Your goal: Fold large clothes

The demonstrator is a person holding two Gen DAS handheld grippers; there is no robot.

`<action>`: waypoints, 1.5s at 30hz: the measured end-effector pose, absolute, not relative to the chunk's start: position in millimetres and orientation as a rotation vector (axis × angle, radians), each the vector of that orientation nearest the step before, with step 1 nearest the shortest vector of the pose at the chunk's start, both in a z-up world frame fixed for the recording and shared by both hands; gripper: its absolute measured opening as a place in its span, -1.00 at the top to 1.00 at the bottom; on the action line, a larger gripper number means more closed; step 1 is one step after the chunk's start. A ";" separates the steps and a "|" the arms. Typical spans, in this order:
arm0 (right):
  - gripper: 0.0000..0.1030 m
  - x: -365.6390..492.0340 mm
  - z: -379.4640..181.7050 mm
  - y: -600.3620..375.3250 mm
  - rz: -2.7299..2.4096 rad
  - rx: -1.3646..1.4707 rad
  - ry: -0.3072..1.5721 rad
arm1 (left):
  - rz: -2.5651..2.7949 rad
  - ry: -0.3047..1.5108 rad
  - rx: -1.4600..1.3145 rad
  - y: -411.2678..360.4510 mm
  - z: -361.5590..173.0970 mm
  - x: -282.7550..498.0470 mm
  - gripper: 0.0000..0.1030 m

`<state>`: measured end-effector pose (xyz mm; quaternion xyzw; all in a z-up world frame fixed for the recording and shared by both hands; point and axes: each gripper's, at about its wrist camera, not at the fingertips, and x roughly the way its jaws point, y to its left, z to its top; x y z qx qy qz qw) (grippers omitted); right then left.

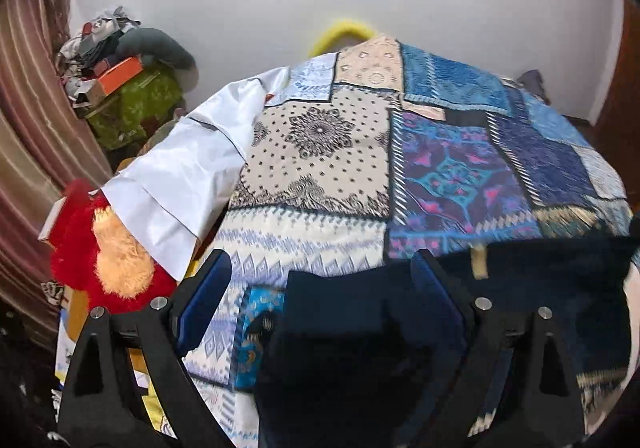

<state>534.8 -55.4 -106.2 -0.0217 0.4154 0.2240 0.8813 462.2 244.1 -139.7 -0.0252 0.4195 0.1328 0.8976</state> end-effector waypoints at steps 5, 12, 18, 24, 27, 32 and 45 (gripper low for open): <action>0.82 503.7 -111.2 -48.4 0.558 -0.103 0.899 | 0.203 0.935 0.026 231.4 -161.3 424.6 -0.79; 0.82 445.0 -187.9 -12.9 0.617 -0.391 1.030 | 0.141 1.100 0.167 215.4 -237.3 375.6 -0.79; 0.82 416.7 -229.3 -8.3 0.539 -0.605 0.947 | 0.181 1.135 0.214 227.1 -283.7 358.6 -1.00; 0.82 411.9 -226.0 -30.1 0.444 -0.650 0.921 | 0.227 1.114 0.272 222.3 -285.6 340.1 -1.00; 0.82 417.4 -219.4 -47.9 0.378 -0.621 0.925 | 0.251 1.109 0.251 227.1 -283.9 330.7 -1.00; 0.82 426.7 -219.2 -86.2 0.298 -0.592 0.959 | 0.272 1.115 0.163 243.7 -276.7 318.0 -1.00; 0.15 406.3 -206.8 -150.6 0.193 -0.586 0.979 | 0.382 1.085 -0.097 292.1 -239.6 258.3 -1.00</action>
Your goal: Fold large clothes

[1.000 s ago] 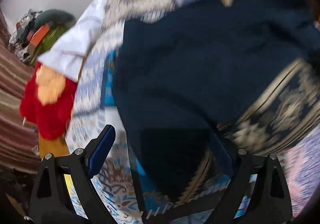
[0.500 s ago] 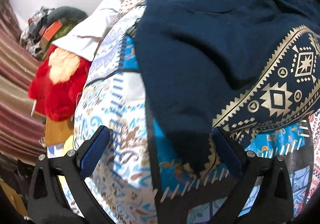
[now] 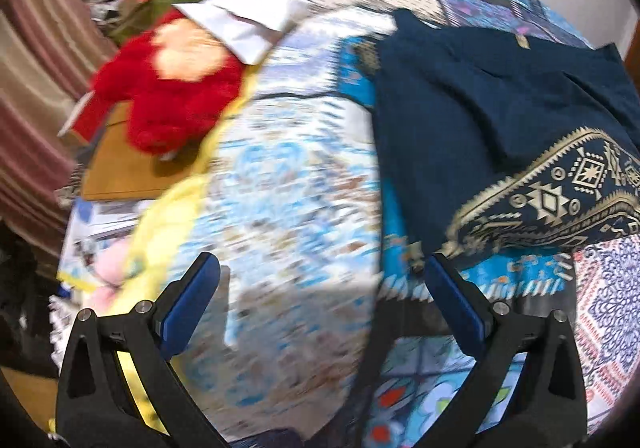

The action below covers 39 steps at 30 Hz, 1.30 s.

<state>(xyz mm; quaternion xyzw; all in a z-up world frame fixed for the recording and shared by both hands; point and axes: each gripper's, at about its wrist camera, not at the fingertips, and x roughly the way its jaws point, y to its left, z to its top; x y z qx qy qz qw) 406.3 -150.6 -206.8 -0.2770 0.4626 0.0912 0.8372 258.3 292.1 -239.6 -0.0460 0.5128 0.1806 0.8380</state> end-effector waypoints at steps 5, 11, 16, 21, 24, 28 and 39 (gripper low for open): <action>-0.74 404.5 -187.9 -175.8 0.125 -0.534 0.972 | 0.412 1.053 -0.202 306.8 -225.6 228.3 -1.00; -0.75 379.6 -156.2 -183.7 0.194 -0.471 0.917 | 0.406 0.981 -0.293 285.2 -209.3 221.8 -1.00; -0.83 365.4 -134.4 -154.2 0.308 -0.361 0.896 | 0.302 0.954 -0.425 260.7 -209.2 232.3 -1.00; -0.87 367.9 -131.3 -132.9 0.456 -0.194 0.937 | 0.164 0.979 -0.628 241.1 -235.4 247.8 -1.00; -0.87 378.5 -142.0 -120.7 0.517 -0.117 0.970 | 0.102 1.010 -0.748 233.7 -259.4 261.5 -1.00; -0.87 398.6 -167.1 -108.7 0.528 -0.061 1.024 | 0.054 1.034 -0.888 233.3 -291.0 279.9 -1.00; -0.90 434.3 -225.7 -104.7 0.544 0.015 1.161 | 0.066 0.874 -0.934 231.7 -303.3 347.8 -0.83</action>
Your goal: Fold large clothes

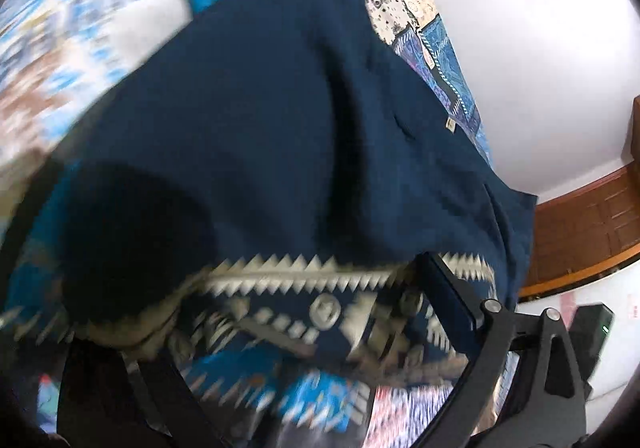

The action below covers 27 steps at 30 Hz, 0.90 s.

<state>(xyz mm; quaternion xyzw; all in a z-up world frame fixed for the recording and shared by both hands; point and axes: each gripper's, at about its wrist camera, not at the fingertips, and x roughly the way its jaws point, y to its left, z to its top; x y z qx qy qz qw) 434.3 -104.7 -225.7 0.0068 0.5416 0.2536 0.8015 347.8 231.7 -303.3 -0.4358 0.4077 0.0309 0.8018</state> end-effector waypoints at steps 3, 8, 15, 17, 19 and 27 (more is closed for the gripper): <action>-0.91 434.5 -225.4 -104.1 0.557 0.010 1.160 | 0.111 0.865 -0.887 228.4 -297.1 365.9 -0.30; -0.90 434.6 -220.6 -109.5 0.575 0.039 1.174 | 0.160 0.837 -0.799 230.9 -268.7 375.7 0.60; -0.90 420.3 -189.4 -95.6 0.554 -0.011 1.121 | 0.145 0.764 -0.572 208.6 -209.3 341.7 0.69; -0.90 409.7 -174.9 -80.0 0.593 -0.047 1.082 | 0.147 0.759 -0.546 212.2 -201.2 321.7 0.70; -0.90 399.5 -167.1 -61.1 0.639 -0.090 1.057 | 0.162 0.761 -0.513 209.0 -197.9 300.8 0.70; -0.92 373.1 -235.8 41.3 0.732 -0.356 1.174 | 0.257 0.805 -0.522 223.3 -216.9 249.3 0.71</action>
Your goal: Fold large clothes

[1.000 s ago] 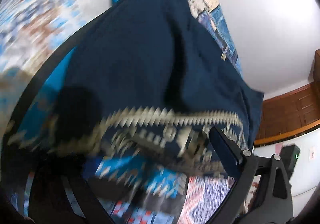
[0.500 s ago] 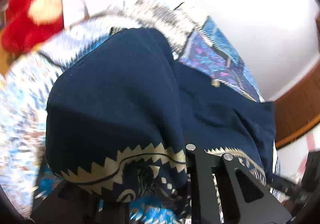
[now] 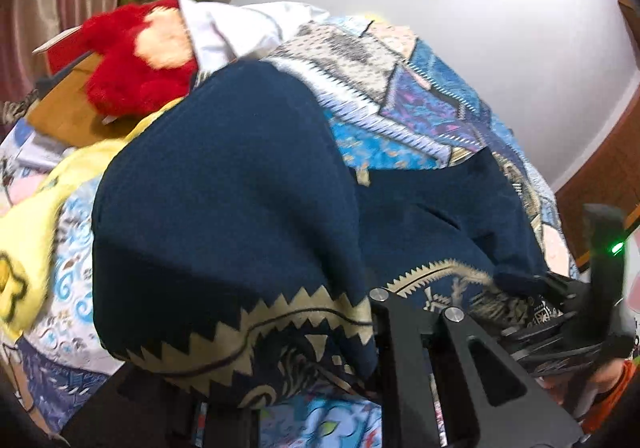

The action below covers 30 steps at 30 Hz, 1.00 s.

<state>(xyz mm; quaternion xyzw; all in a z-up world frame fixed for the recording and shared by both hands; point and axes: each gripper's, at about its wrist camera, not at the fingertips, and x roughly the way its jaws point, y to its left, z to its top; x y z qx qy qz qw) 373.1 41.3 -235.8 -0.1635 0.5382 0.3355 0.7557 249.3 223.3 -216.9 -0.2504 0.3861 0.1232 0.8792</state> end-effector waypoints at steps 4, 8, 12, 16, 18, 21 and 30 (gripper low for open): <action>-0.93 355.6 -245.7 64.3 0.745 -0.517 1.116 | 0.286 0.795 -0.428 213.7 -205.1 254.3 0.71; -0.92 367.0 -227.4 32.6 0.786 -0.399 1.164 | 0.283 0.731 -0.308 188.1 -170.9 280.0 0.73; -0.92 384.0 -190.1 -50.2 0.672 -0.151 1.151 | 0.222 0.654 -0.140 129.9 -129.4 311.2 0.73; -0.92 393.0 -157.6 -136.5 0.525 -0.022 1.090 | 0.074 0.647 -0.057 55.8 -112.5 337.9 0.74; -0.92 391.2 -145.3 -174.0 0.469 0.021 1.064 | -0.014 0.707 -0.004 10.8 -125.0 352.3 0.74; -0.92 383.2 -133.0 -216.0 0.415 0.074 1.044 | -0.117 0.869 -0.005 -26.2 -161.5 364.7 0.73; -0.92 355.6 -124.8 -257.9 0.403 0.090 1.037 | -0.266 0.970 0.065 -39.4 -172.9 325.0 -0.29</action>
